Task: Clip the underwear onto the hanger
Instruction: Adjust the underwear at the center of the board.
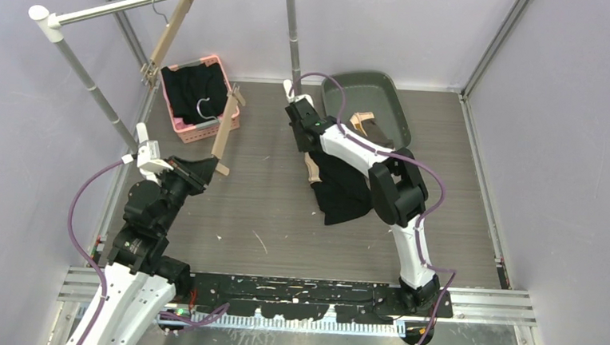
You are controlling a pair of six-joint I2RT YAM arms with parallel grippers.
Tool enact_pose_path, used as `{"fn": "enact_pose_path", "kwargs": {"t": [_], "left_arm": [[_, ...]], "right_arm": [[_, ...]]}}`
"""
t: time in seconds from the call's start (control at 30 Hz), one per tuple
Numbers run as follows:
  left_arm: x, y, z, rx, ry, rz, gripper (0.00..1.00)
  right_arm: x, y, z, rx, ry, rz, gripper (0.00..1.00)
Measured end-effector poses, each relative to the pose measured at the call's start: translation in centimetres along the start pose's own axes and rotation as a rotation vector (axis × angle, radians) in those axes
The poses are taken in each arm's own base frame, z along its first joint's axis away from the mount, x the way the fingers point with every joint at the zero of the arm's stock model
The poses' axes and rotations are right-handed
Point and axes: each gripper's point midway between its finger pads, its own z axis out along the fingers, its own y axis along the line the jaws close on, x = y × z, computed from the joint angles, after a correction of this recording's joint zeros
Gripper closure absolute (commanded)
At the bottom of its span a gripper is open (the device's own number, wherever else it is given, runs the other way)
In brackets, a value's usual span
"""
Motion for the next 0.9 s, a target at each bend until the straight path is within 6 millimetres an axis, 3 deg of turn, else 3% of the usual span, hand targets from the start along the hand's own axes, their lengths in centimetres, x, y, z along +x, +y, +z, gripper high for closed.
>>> {"fn": "enact_pose_path", "kwargs": {"t": [0.13,0.23,0.37,0.53,0.63,0.73,0.9], "left_arm": [[0.0,0.0,0.0,0.000,0.000,0.000,1.00],[0.0,0.0,0.0,0.000,0.000,0.000,1.00],[0.0,0.0,0.0,0.000,0.000,0.000,1.00],[0.0,0.0,0.0,0.000,0.000,0.000,1.00],[0.0,0.0,0.0,0.000,0.000,0.000,1.00],[0.0,0.0,0.0,0.000,0.000,0.000,1.00],[0.0,0.0,0.0,0.001,0.000,0.000,1.00]], "right_arm": [[0.1,-0.3,-0.1,0.008,-0.014,0.017,0.99],[0.8,-1.5,-1.5,0.018,-0.025,0.046,0.99],[-0.1,-3.9,-5.6,0.024,-0.106,0.132,0.99],[-3.1,-8.8,-12.5,0.039,-0.298,0.287,0.99],[-3.7,-11.6,-15.3,0.064,-0.380,0.362,0.99],[-2.5,-14.3,-17.0,0.105,-0.411,0.422,0.98],[0.9,-17.6,-17.8,0.172,-0.393,0.482,0.96]]}}
